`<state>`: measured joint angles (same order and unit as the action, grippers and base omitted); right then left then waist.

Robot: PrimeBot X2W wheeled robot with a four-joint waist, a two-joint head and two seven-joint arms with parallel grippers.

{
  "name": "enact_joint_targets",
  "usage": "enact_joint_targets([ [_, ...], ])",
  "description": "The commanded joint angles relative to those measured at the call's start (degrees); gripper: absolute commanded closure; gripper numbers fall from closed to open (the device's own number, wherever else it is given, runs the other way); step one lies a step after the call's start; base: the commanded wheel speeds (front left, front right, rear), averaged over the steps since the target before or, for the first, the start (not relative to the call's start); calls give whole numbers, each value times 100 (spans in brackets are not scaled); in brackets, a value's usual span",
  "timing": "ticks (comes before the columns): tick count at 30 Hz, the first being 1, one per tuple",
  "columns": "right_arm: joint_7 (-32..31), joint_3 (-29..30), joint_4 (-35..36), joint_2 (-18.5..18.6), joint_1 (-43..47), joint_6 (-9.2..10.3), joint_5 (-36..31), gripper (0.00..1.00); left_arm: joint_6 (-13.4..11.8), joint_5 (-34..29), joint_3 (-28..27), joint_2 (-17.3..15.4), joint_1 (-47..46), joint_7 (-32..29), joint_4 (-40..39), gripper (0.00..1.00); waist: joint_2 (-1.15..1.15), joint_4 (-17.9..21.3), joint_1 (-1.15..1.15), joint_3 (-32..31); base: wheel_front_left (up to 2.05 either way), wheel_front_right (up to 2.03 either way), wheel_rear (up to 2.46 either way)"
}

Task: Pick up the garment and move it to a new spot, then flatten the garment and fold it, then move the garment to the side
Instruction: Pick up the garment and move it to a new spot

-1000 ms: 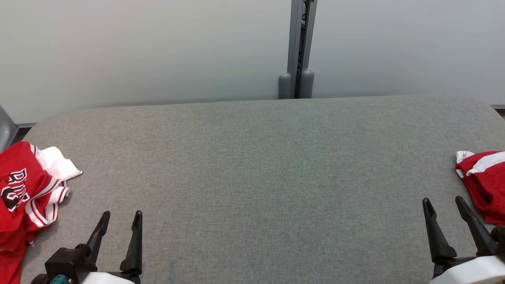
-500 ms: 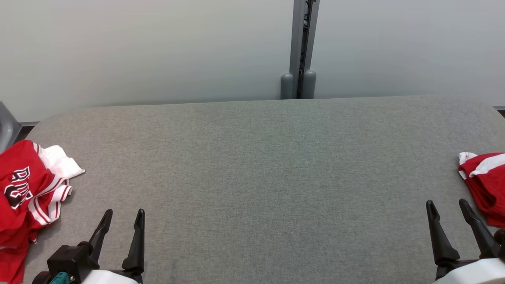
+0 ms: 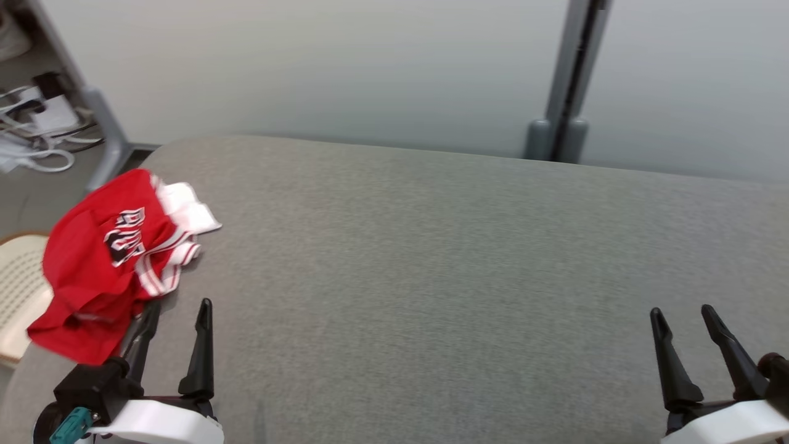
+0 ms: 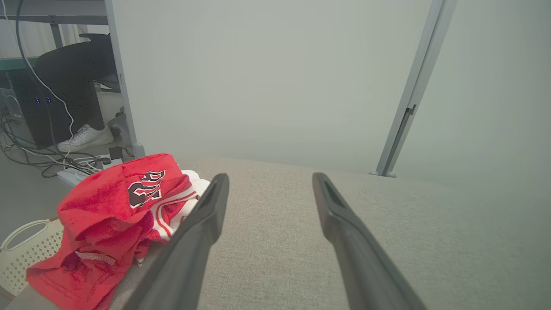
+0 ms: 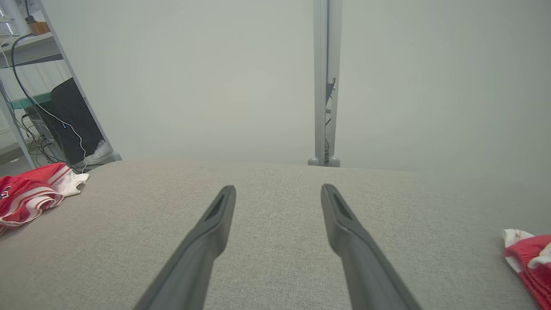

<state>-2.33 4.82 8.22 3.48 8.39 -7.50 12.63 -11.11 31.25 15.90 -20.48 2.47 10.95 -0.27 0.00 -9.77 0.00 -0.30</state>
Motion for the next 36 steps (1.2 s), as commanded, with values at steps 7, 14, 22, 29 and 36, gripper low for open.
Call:
enact_joint_targets([
  [7, 5, -290, -17, -12, -161, 1, 104, 0, -22, 57, -123, 16, -83, 150, 10, 0, 0, -1021, 0, -7, 0, 0, 0],
  [14, 23, -380, -82, -18, -191, 1, 130, 0, 15, 111, -155, 17, -39, 199, -1, 0, 0, -1338, 0, -56, 0, 0, 0],
  [22, 34, -371, -89, -27, -142, 1, 117, 0, -5, 92, -126, 24, -79, 228, -17, 0, 0, -1407, 0, -47, 0, 0, 0],
  [29, 39, -353, -98, -32, -159, 1, 92, 0, -13, 96, -106, 6, -120, 233, -7, 0, 0, -1400, 0, -5, 0, 0, 0],
  [36, 2, -330, -34, -20, -231, 1, 43, 0, -29, 90, -119, 29, -197, 270, -28, 0, 0, -1374, 0, 83, 0, 0, 0],
])
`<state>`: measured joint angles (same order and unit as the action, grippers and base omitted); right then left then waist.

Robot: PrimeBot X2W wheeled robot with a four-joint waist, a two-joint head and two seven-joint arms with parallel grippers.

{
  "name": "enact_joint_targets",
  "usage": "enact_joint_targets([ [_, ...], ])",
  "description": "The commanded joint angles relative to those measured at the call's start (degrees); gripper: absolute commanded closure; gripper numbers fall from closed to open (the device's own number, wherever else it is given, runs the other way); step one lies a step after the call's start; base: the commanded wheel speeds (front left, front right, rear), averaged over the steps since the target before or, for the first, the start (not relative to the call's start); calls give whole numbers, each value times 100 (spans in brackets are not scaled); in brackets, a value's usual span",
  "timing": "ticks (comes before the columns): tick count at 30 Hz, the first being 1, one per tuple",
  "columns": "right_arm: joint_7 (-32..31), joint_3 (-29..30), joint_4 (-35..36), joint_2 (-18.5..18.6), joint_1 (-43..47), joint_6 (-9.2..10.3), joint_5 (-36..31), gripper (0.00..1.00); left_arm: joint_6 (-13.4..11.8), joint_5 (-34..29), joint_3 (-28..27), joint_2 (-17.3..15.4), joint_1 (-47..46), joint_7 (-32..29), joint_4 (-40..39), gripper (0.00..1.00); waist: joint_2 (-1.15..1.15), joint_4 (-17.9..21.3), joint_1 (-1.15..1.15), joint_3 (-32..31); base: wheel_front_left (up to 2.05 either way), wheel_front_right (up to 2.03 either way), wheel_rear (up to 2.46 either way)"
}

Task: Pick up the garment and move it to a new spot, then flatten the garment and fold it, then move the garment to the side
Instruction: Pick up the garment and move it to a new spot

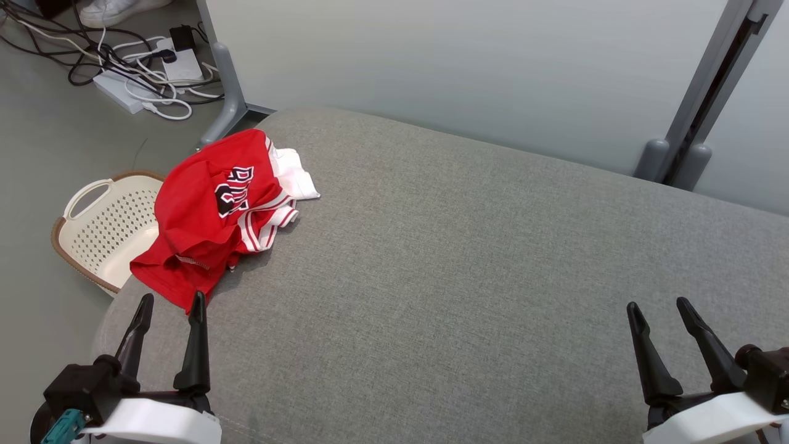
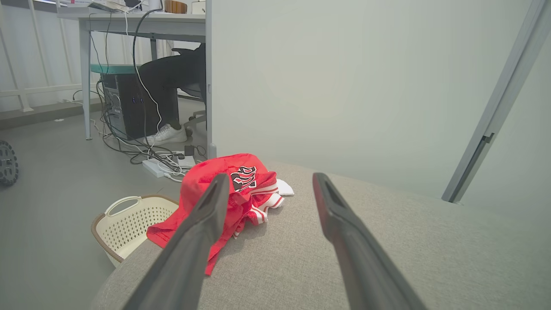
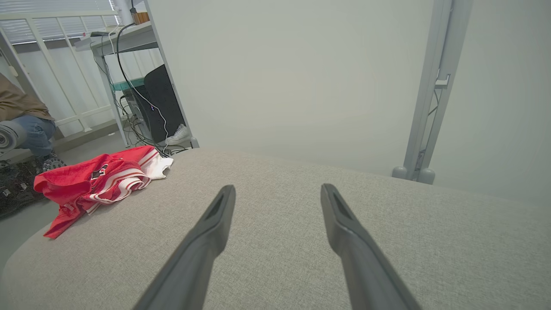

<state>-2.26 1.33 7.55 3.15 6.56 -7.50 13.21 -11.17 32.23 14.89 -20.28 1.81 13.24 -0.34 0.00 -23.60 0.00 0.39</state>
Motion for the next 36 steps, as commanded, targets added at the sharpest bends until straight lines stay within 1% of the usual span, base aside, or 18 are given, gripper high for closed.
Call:
enact_joint_targets([
  [1, -15, 15, 46, 25, -54, 1, -26, 0, -31, -10, -27, 17, -145, 42, -23, 0, 0, 22, 0, 37, 0, 0, 0],
  [4, -68, 28, 122, 77, -120, 1, -56, 0, -44, -25, -67, 41, -240, 72, -28, 0, 0, 75, 0, 163, 0, 0, 0],
  [8, -182, 45, 293, 178, -257, 1, -85, 0, 0, -34, -190, 121, -645, 131, 0, 0, 0, 190, 0, 487, 0, 0, 0],
  [12, -340, 36, 546, 301, -485, 1, -131, 0, 122, -67, -334, 194, -1290, 171, 88, 0, 0, 375, 0, 994, 0, 0, 0],
  [16, -470, 50, 780, 424, -724, 1, -180, 0, 317, -59, -452, 187, -1978, 183, 437, 0, 0, 586, 0, 1531, 0, 0, 0],
  [20, -521, 5, 906, 500, -946, 1, -196, 0, 545, 135, -476, 218, -2580, 98, 1231, 0, 0, 786, 0, 2011, 0, 0, 0],
  [21, -521, 5, 906, 500, -946, 1, -196, 0, 545, 135, -476, 218, -2580, 98, 1231, 0, 0, 786, 0, 2011, 0, 0, 0],
  [24, -521, -47, 962, 537, -1119, 1, -208, 0, 761, 301, -441, 261, -2991, -34, 2011, 0, 0, 905, 0, 2350, 0, 0, 0],
  [27, -483, -68, 955, 558, -1254, 1, -203, 0, 1042, 408, -351, 287, -3370, -146, 2868, 0, 0, 990, 0, 2592, 0, 0, 0],
  [30, -463, -87, 930, 569, -1380, 1, -209, 0, 1290, 458, -303, 250, -3740, -202, 3625, 0, 0, 1059, 0, 2776, 0, 0, 0],
  [34, -406, -115, 893, 583, -1499, 1, -207, 0, 1507, 463, -231, 153, -4142, -273, 4480, 0, 0, 1135, 0, 2952, 0, 0, 0],
  [36, -389, -126, 867, 590, -1551, 1, -198, 0, 1576, 422, -183, 117, -4326, -302, 4855, 0, 0, 1161, 0, 3008, 0, 0, 0],
])
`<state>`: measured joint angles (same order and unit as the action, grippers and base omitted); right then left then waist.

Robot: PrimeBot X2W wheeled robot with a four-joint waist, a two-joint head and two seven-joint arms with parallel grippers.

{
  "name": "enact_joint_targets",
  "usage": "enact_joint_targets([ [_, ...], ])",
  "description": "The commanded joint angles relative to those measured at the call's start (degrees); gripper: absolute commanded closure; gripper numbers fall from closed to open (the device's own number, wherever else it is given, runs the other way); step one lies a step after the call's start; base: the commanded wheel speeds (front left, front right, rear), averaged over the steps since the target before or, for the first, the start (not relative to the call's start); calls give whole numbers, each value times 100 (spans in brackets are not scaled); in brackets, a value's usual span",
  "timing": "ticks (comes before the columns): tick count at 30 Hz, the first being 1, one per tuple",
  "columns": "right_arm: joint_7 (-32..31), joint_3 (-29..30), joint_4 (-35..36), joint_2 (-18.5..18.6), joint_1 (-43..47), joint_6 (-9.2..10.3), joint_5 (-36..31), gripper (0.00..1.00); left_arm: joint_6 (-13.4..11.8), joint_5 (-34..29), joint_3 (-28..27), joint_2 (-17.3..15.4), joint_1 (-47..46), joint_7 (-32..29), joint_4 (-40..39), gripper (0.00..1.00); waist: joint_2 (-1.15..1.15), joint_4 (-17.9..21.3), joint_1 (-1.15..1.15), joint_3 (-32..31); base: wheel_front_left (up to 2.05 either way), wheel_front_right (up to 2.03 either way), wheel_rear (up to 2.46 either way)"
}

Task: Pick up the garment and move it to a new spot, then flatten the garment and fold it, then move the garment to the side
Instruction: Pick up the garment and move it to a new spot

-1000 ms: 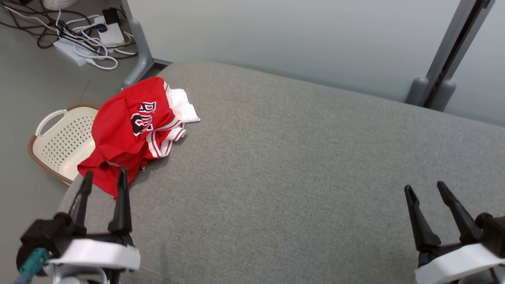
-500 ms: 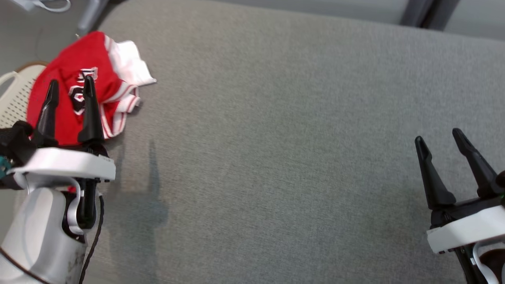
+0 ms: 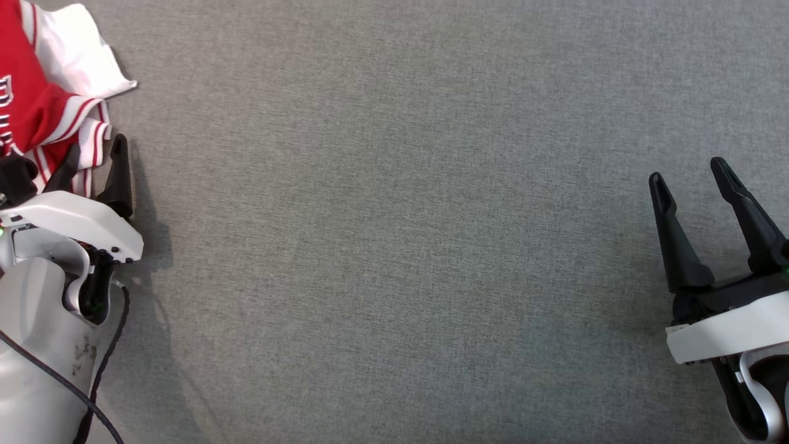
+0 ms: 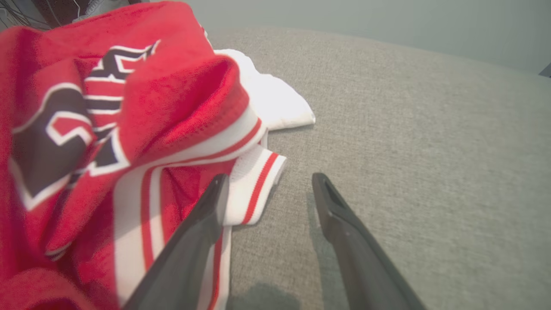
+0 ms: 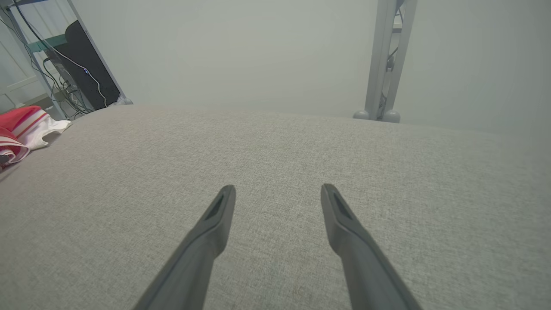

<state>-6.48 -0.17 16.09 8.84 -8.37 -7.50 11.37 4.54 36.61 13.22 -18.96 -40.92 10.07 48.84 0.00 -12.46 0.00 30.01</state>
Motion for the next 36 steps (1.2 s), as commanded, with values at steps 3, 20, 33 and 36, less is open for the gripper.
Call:
enact_joint_targets([
  [3, 66, 22, -33, 31, -71, 1, -1, 0, 92, -61, 81, -76, -281, -25, 403, 0, 0, 81, 0, 90, 0, 0, 0],
  [20, 350, 131, -399, -187, 179, 1, 80, 0, -98, -637, 229, -417, -415, 517, 501, 100, 0, 110, 0, -753, 0, 0, 0],
  [33, 495, 214, -573, -341, 635, 1, 182, 0, -878, -1074, -514, -637, 1559, 455, -3348, 100, 0, 279, 0, -1712, 0, 0, 0],
  [36, 506, 206, -572, -368, 716, 1, 184, 0, -1161, -1047, -624, -694, 2146, 297, -4239, 100, 0, 394, 0, -1840, 0, 0, 0],
])
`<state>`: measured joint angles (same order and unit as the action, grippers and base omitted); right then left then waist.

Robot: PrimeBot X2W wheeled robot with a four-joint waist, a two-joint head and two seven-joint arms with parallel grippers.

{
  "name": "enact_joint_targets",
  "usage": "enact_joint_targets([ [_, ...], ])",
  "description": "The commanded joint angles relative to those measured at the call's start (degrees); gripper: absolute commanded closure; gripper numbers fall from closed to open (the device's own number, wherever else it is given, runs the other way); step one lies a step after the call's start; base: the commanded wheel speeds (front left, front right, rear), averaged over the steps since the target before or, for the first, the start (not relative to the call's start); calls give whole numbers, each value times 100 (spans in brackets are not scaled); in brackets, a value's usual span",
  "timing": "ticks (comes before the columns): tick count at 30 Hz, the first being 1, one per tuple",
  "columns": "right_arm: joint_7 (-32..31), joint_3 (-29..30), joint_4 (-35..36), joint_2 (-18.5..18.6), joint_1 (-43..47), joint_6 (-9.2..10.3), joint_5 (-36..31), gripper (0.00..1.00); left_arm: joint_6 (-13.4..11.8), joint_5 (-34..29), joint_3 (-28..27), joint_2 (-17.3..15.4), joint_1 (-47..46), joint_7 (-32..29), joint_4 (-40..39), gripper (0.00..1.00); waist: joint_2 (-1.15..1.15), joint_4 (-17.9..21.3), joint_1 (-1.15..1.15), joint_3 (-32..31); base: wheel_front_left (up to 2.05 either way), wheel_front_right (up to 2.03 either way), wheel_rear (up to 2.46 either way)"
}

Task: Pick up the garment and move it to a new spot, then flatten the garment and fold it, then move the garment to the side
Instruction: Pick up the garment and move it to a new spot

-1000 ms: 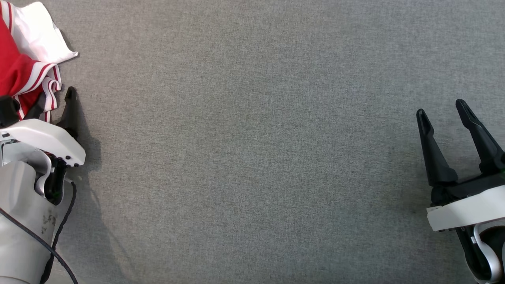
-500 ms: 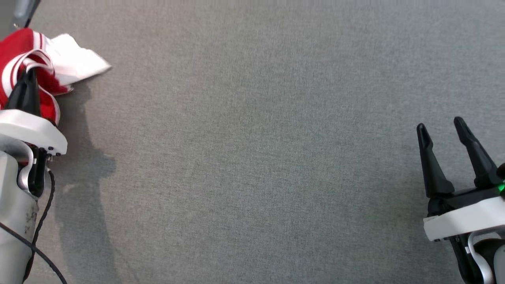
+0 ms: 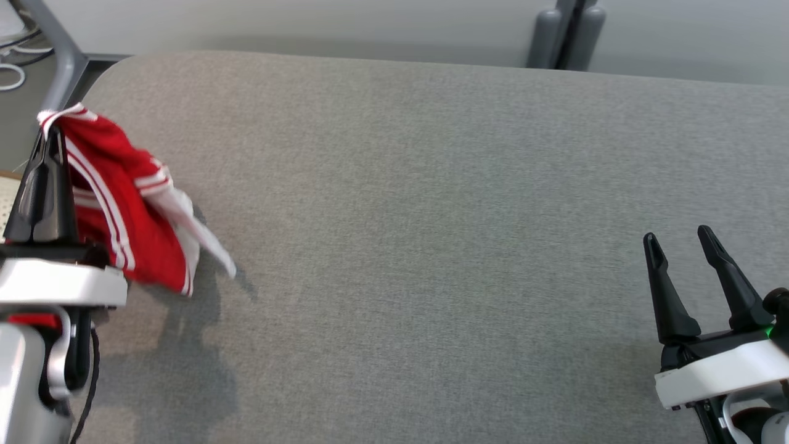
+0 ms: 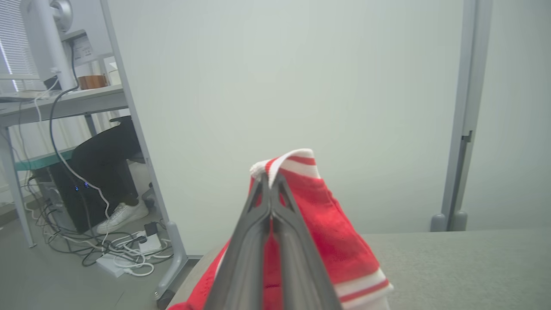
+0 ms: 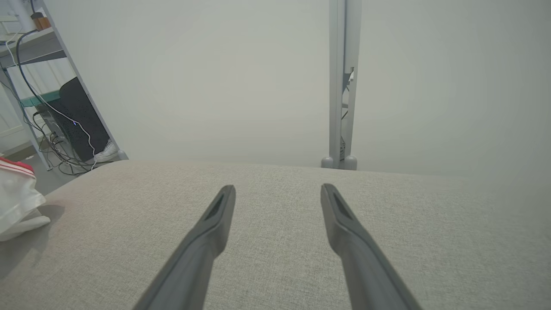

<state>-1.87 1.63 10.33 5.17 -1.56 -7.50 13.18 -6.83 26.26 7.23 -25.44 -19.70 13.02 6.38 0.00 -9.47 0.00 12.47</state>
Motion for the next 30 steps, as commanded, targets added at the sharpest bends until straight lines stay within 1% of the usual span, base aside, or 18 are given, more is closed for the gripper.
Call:
enact_joint_targets([
  [1, 43, 27, 4, -8, 68, 1, 6, 0, -119, -18, -45, -44, 226, -69, -281, 100, 0, 135, 0, -115, 0, 0, 0],
  [4, 54, 5, 24, -29, 107, 1, 25, 0, -391, -46, -87, -38, 805, -279, -1078, 100, 0, 293, 0, -186, 0, 0, 0],
  [7, 64, 7, 20, -42, 166, 1, 17, 0, -583, -34, -91, 2, 1259, -420, -1635, 100, 0, 458, 0, -250, 0, 0, 0],
  [10, 60, 12, 32, -29, 190, 1, -91, 0, -670, -40, -1, 54, 1536, -520, -1962, 100, 0, 627, 0, -298, 0, 0, 0],
  [12, 60, 1, 57, -35, 181, 1, -104, 0, -668, -56, 105, 106, 1615, -566, -2095, 100, 0, 754, 0, -312, 0, 0, 0],
  [16, 40, -12, 102, -25, 147, 1, -53, 0, -553, -90, 415, 213, 1484, -625, -2183, 100, 0, 1031, 0, -327, 0, 0, 0],
  [20, 43, 6, 143, -24, 89, 1, 3, 0, -351, -116, 777, 398, 1097, -648, -2058, 100, 0, 1337, 0, -283, 0, 0, 0],
  [25, 79, 69, 196, -44, 42, 1, 49, 0, -22, -179, 1236, 658, 315, -634, -1880, 100, 0, 1753, 0, -93, 0, 0, 0],
  [30, 201, 52, 145, -109, -22, 1, 131, 0, 276, -342, 1706, 900, -467, -787, -1609, 100, 0, 2219, 0, 259, 0, 0, 0],
])
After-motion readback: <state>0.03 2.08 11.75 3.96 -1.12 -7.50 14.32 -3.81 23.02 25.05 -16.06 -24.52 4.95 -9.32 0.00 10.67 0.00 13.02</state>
